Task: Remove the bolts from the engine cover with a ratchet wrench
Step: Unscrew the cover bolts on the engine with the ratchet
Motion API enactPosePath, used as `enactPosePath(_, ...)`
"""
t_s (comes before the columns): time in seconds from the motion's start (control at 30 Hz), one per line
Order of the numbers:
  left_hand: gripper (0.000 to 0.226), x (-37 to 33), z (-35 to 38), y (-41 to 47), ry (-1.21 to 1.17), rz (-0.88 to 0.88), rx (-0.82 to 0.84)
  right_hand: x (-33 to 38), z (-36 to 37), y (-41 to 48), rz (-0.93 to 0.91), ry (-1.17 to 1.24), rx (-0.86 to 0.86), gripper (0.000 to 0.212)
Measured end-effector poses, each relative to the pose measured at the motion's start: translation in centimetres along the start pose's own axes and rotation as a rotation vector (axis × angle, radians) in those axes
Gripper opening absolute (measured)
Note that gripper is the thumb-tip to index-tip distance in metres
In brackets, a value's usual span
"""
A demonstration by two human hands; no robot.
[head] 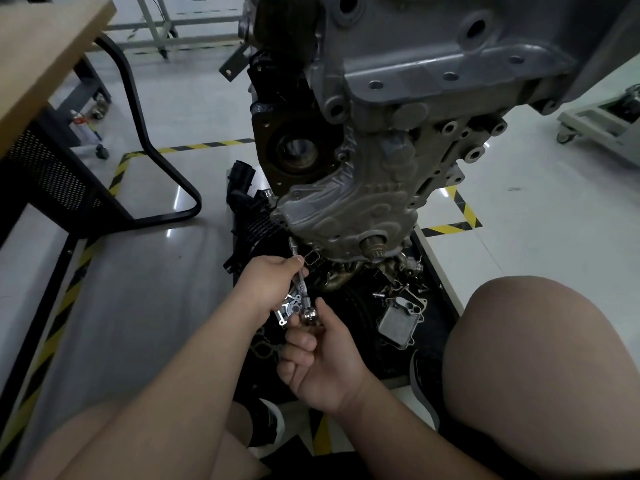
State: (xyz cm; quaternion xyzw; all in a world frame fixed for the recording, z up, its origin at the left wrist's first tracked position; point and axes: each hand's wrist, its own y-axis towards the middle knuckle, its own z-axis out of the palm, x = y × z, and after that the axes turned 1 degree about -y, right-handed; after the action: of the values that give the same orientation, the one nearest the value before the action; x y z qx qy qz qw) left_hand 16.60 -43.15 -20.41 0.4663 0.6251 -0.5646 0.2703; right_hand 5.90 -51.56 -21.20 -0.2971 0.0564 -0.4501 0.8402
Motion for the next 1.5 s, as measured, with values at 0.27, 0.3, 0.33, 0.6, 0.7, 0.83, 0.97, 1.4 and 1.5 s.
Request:
enactPosePath(0.27, 0.035, -0.1, 0.1, -0.2, 0.093, 0.096, -0.061, 0.2, -0.4, 0.2, -0.173, -0.367, -0.231, 0.048)
enactPosePath(0.3, 0.036, -0.2, 0.1, -0.2, 0.128, 0.114, -0.077, 0.1, -0.4, 0.3, -0.220, -0.490, -0.272, 0.048)
enactPosePath(0.33, 0.036, -0.2, 0.0, -0.2, 0.161, 0.130, -0.089, 0.2, -0.6, 0.3, -0.279, -0.628, -0.316, 0.048)
enactPosePath(0.6, 0.038, 0.1, -0.1, 0.0, 0.233, 0.155, -0.103, 1.5, -1.7, -0.5, -0.608, -1.566, -0.546, 0.041)
enactPosePath(0.7, 0.039, 0.2, 0.0, 0.2, 0.228, 0.166, -0.111, 2.2, -1.6, -0.5, -0.663, -1.964, -0.635, 0.050)
enactPosePath(0.83, 0.041, 0.3, -0.1, 0.1, 0.228, 0.168, -0.117, 2.2, -1.3, -0.6, -0.674, -1.969, -0.580, 0.041)
enactPosePath(0.97, 0.039, 0.0, 0.3, 0.0, 0.190, 0.123, -0.114, 2.0, -1.2, -0.7, -0.504, -1.238, -0.402, 0.045)
enactPosePath(1.4, 0.029, -1.0, 0.3, -0.7, 0.103, -0.081, 0.060, 1.3, -0.8, -0.6, -0.038, -0.075, 0.009, 0.045)
enactPosePath(1.5, 0.028, -0.9, 0.2, -0.7, 0.104, -0.070, 0.059, 1.1, -0.9, -0.5, 0.005, 0.045, 0.073, 0.050)
